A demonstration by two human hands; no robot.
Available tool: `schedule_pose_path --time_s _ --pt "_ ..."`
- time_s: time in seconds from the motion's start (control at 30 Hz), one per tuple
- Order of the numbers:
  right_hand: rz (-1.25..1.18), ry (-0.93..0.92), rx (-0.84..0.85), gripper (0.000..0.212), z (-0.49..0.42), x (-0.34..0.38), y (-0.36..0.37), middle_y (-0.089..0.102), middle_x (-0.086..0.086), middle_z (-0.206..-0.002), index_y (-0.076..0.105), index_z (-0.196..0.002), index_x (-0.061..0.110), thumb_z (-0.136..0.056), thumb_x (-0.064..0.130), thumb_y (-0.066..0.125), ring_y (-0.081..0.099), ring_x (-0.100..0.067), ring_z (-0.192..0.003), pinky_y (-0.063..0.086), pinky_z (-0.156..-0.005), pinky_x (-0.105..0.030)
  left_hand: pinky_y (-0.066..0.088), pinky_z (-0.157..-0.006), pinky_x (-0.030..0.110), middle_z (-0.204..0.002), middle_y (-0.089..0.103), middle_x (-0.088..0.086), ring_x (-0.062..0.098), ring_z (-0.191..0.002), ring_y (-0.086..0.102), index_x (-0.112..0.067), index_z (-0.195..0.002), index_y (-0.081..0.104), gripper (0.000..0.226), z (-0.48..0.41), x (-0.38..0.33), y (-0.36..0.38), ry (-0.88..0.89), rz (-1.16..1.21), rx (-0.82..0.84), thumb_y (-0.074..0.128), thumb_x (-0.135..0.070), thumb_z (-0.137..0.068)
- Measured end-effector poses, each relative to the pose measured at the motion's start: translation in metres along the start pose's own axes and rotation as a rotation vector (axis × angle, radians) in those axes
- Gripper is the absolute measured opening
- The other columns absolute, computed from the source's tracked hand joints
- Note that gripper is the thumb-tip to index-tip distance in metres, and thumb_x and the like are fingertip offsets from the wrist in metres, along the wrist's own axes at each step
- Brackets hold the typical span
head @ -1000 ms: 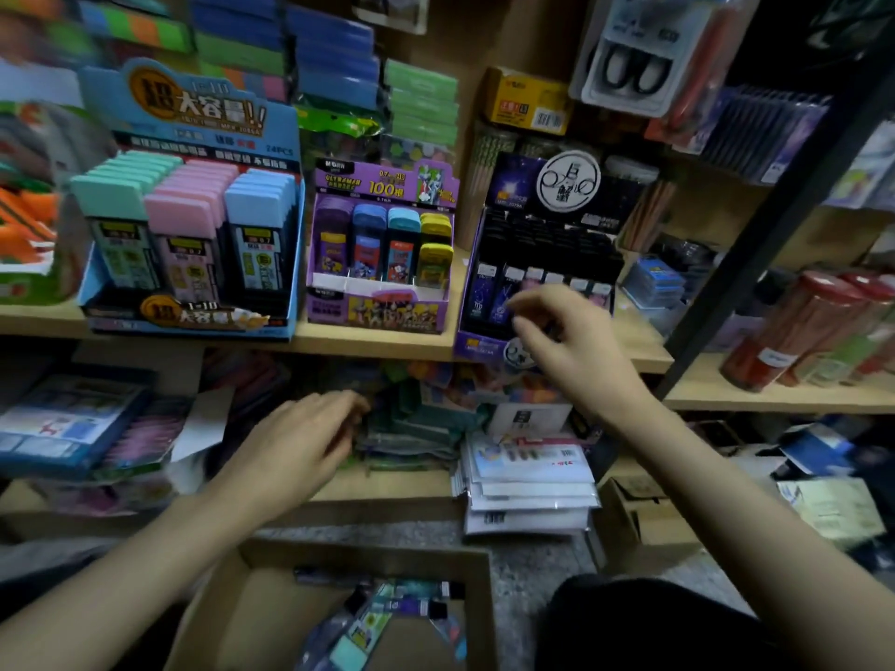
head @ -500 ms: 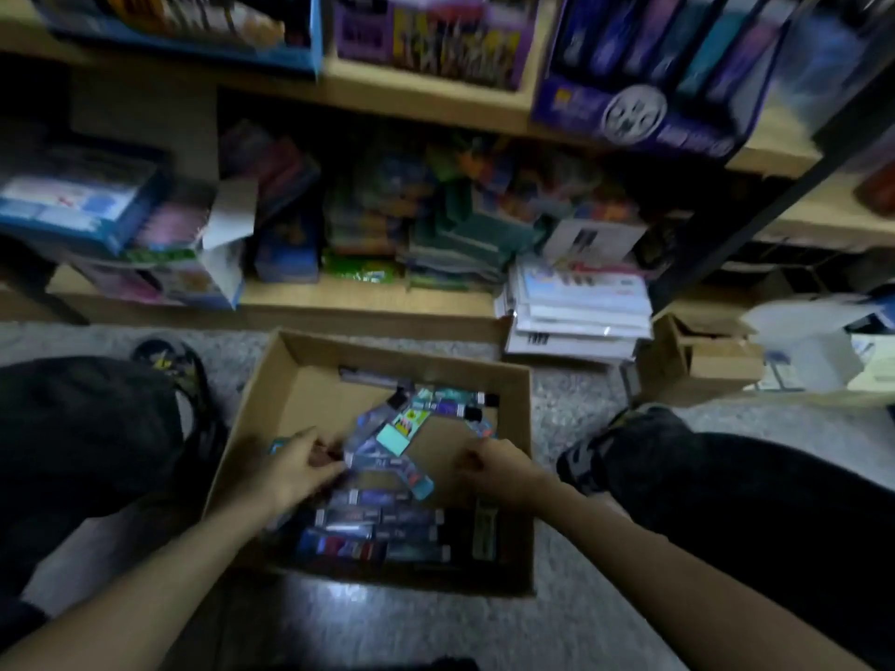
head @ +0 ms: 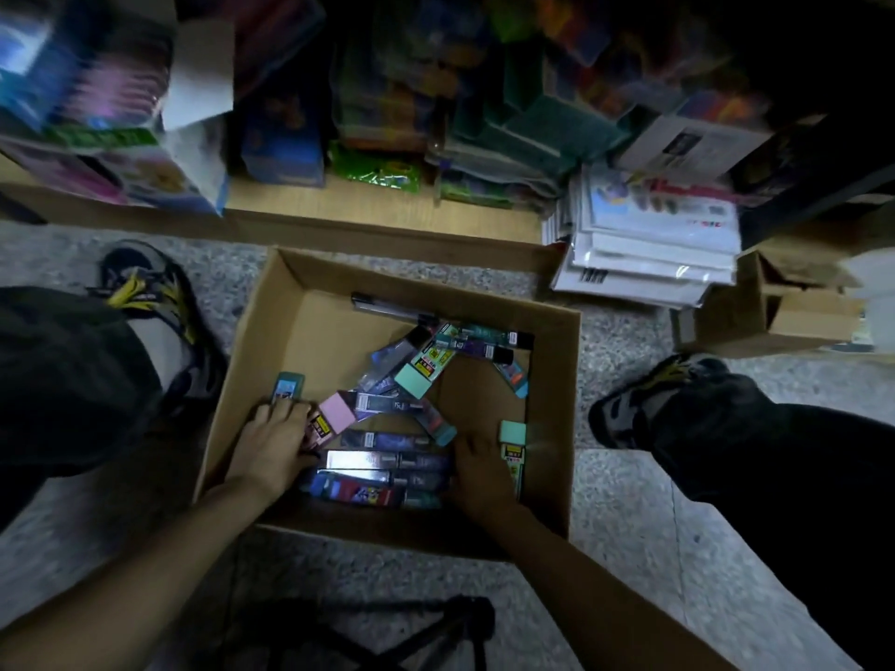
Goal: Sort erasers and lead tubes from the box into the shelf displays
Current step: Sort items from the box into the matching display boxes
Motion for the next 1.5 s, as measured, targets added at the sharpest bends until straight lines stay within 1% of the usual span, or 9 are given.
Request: schedule_pose_path --time_s 0.3,0.53,0.7,0.87,1.03,1.17,1.3,1.4,1.5 --pt "0.070 -0.124 0.131 0.068 -0.011 -0.002 0.009 0.029 -0.017 -0.144 0.031 -0.143 0.011 -0.085 0.025 0.063 0.031 -0.035 -0.130 0.035 -0.102 -0.040 0.033 -0.087 0.034 -0.119 0.046 0.010 0.029 -0.108 0.041 -0.017 -0.122 0.049 0.056 -0.003 0.000 0.001 0.021 0.128 -0.004 0.075 -0.027 -0.073" --pt "-0.342 -0.062 0.104 0.054 -0.002 -0.006 0.016 0.052 -0.012 -0.135 0.038 -0.138 0.015 -0.089 0.016 0.059 0.050 -0.029 -0.122 0.040 -0.093 -0.028 0.042 -0.081 0.033 -0.106 0.063 0.008 0.026 -0.098 0.057 -0.014 -0.102 0.052 0.045 -0.004 -0.008 -0.013 0.070 0.360 -0.004 0.081 -0.019 -0.069" --pt "-0.512 -0.075 0.139 0.035 0.001 -0.006 0.011 0.055 -0.010 -0.130 0.052 -0.127 0.005 -0.092 0.008 0.055 0.049 -0.019 -0.120 0.036 -0.090 -0.017 0.045 -0.080 0.037 -0.098 0.063 0.018 0.031 -0.092 0.059 0.001 -0.101 0.061 0.027 -0.008 -0.012 -0.027 0.020 0.689 -0.031 0.068 -0.018 -0.084" --pt "-0.669 -0.139 0.093 0.026 0.014 -0.007 -0.016 0.061 0.005 -0.103 0.058 -0.114 0.009 -0.088 0.006 0.062 0.055 0.008 -0.085 0.039 -0.067 -0.001 0.051 -0.082 0.038 -0.100 0.067 0.010 0.022 -0.088 0.063 -0.013 -0.108 0.058 0.018 -0.005 -0.027 -0.034 -0.059 1.026 -0.004 0.059 -0.017 -0.091" --pt "-0.964 -0.136 -0.158 0.014 0.014 0.008 -0.082 0.066 0.011 -0.082 0.061 -0.092 0.020 -0.086 0.008 0.066 0.062 0.004 -0.068 0.047 -0.061 -0.013 0.050 -0.059 0.019 -0.081 0.070 0.000 0.012 -0.069 0.064 -0.019 -0.098 0.060 0.010 0.007 -0.064 -0.054 -0.087 1.395 -0.067 0.056 -0.011 -0.092" --pt "-1.103 -0.217 -0.206 0.006 0.025 0.041 -0.120 0.065 0.004 -0.068 0.060 -0.092 0.012 -0.088 0.008 0.062 0.060 -0.006 -0.057 0.050 -0.052 -0.018 0.055 -0.066 0.031 -0.087 0.071 0.005 0.020 -0.075 0.068 -0.023 -0.097 0.062 0.012 0.017 -0.102 -0.086 -0.105 1.683 -0.114 0.060 -0.031 -0.089" --pt "-1.152 -0.312 -0.250 0.009 0.044 0.067 -0.149 0.070 0.007 -0.073 0.062 -0.092 0.019 -0.088 0.011 0.064 0.064 -0.003 -0.065 0.051 -0.059 -0.021 0.056 -0.077 0.041 -0.102 0.070 0.011 0.026 -0.088 0.068 -0.014 -0.113 0.057 0.034 0.031 -0.119 -0.132 -0.018 1.829 -0.261 0.069 -0.022 -0.083" --pt "-1.228 -0.395 -0.270 0.015 0.066 0.080 -0.171 0.072 0.009 -0.074 0.063 -0.093 0.015 -0.087 0.002 0.063 0.065 0.000 -0.068 0.050 -0.061 -0.015 0.058 -0.064 0.030 -0.092 0.072 0.003 0.015 -0.076 0.070 -0.014 -0.109 0.056 0.028 0.042 -0.124 -0.162 0.083 1.888 -0.310 0.067 -0.011 -0.083" --pt "-1.266 -0.438 -0.279 0.019 0.090 0.083 -0.193 0.071 -0.005 -0.090 0.064 -0.102 0.004 -0.084 -0.003 0.063 0.066 -0.013 -0.079 0.054 -0.073 -0.024 0.056 -0.057 0.026 -0.086 0.073 0.001 0.014 -0.070 0.070 -0.016 -0.102 0.058 0.022 0.055 -0.129 -0.187 0.149 1.921 -0.318 0.067 -0.010 -0.082"
Point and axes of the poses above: each hand's wrist, its own z-axis away from the middle knuckle, its own y-axis out of the palm, x = y × z, the point moved 7 cm from there along -z, towards the middle knuckle
